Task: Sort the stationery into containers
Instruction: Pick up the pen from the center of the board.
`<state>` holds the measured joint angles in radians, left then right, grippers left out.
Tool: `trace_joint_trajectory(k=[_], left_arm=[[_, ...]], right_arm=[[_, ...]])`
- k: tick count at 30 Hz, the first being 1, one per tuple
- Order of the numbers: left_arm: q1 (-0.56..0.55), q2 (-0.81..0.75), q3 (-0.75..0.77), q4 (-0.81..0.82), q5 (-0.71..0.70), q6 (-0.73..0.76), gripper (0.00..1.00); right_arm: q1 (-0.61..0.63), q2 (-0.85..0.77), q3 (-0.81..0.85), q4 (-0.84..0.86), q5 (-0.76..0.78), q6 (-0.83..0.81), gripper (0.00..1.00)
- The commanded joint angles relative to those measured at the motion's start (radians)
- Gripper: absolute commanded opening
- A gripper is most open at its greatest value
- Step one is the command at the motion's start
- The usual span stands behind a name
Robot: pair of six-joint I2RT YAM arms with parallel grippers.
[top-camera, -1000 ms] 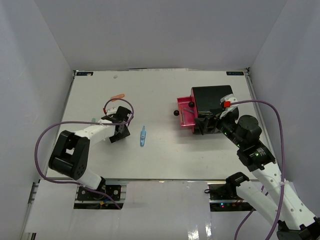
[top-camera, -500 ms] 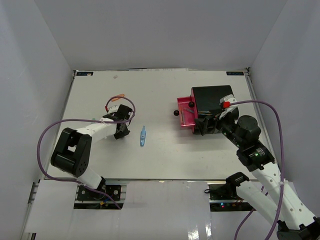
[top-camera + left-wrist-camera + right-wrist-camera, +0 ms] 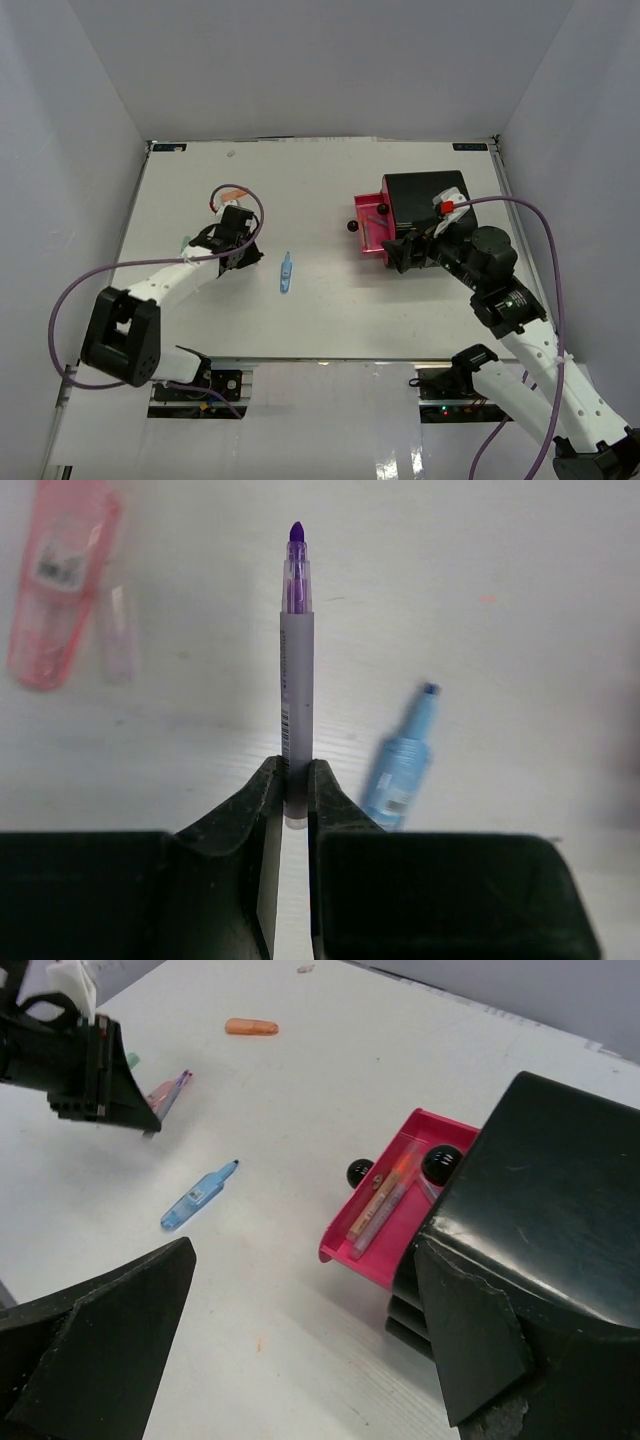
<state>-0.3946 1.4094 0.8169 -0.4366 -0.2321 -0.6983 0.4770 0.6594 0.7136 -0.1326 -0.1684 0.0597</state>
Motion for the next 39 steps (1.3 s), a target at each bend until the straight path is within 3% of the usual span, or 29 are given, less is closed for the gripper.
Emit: trace_joint_trajectory(k=[1,3,4,5,9,14,18,27,28,34,39], left_arm=[[-0.003,-0.174,-0.03,0.245,0.217,0.117,0.04],[-0.004,-0.262,-0.064,0.39,0.395,0.212,0.04],[-0.004,-0.282,-0.068,0.425,0.396,0.242,0.04],[-0.007,-0.314,-0.079,0.477,0.509,0.302,0.04],[-0.007,-0.355,-0.09,0.651,0.733,0.385,0.03],[-0.009,-0.336,-0.055,0.783,1.014,0.378,0.02],[-0.01,-0.323,-0.061,0.921,1.132,0.33,0.02],[-0.01,-0.28,-0.074,1.151,1.229,0.215,0.0],[-0.01,-0.273,-0.079,1.164,1.235,0.194,0.0],[-0.015,-0.256,-0.102,1.259,1.228,0.142,0.0],[-0.024,-0.247,-0.116,1.317,1.219,0.102,0.0]], right_arm=[[-0.003,0.046,0.073,0.05,-0.126,0.038,0.97],[-0.003,0.09,0.108,0.079,-0.213,0.072,0.97],[-0.002,0.106,0.121,0.093,-0.244,0.081,0.97],[0.0,0.123,0.135,0.103,-0.275,0.104,0.97],[0.011,0.238,0.219,0.12,-0.376,0.143,0.97],[0.034,0.351,0.323,0.185,-0.416,0.178,0.97],[0.063,0.426,0.375,0.223,-0.424,0.195,0.98],[0.158,0.539,0.443,0.298,-0.388,0.2,1.0],[0.17,0.546,0.443,0.321,-0.388,0.2,0.96],[0.204,0.563,0.443,0.373,-0.395,0.201,0.91],[0.219,0.572,0.426,0.436,-0.402,0.209,0.79]])
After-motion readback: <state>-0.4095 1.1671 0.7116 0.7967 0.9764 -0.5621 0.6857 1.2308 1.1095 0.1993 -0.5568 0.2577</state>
